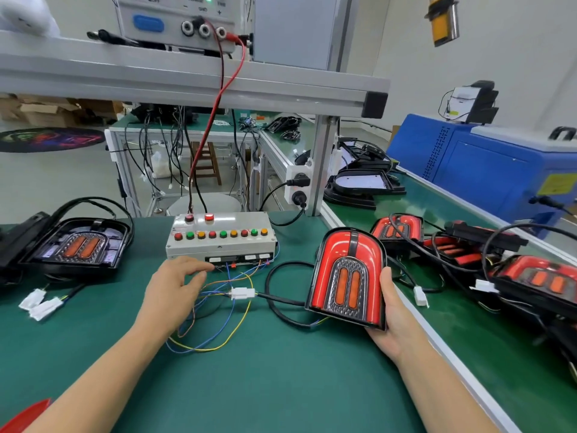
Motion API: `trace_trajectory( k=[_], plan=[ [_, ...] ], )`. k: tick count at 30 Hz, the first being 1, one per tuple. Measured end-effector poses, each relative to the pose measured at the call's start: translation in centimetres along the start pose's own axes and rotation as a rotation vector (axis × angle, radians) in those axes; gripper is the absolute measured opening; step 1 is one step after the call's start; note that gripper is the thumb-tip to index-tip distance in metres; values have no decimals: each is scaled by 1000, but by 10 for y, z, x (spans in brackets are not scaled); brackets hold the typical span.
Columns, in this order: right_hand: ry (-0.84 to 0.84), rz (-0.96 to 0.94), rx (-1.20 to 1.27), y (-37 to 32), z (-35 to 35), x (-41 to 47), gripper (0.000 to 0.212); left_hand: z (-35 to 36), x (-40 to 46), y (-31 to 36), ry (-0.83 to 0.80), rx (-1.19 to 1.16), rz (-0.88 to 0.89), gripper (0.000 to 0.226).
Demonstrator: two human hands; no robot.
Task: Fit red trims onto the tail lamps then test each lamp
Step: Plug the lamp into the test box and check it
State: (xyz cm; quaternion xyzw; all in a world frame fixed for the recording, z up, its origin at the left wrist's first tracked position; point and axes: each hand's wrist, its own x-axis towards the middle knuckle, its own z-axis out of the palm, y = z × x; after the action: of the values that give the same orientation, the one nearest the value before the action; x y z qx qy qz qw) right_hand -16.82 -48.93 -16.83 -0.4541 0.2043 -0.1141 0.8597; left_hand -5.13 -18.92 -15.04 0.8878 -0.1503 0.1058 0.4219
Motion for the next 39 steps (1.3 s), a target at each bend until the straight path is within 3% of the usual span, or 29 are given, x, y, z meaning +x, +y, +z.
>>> trace_trajectory(
  k=[7,12,20,39],
  plan=[
    [-46,13,-71,0,-6,3,51,-1,17,-5,167,211,-36,56],
    [-61,46,-86,1,-8,7,44,-7,29,-13,121,377,-119,73],
    [-98,79,-58,13,3,12,55,-2,42,-20,79,467,-138,74],
    [-57,75,-97,13,10,7,57,-2,52,-31,66,654,-85,66]
  ],
)
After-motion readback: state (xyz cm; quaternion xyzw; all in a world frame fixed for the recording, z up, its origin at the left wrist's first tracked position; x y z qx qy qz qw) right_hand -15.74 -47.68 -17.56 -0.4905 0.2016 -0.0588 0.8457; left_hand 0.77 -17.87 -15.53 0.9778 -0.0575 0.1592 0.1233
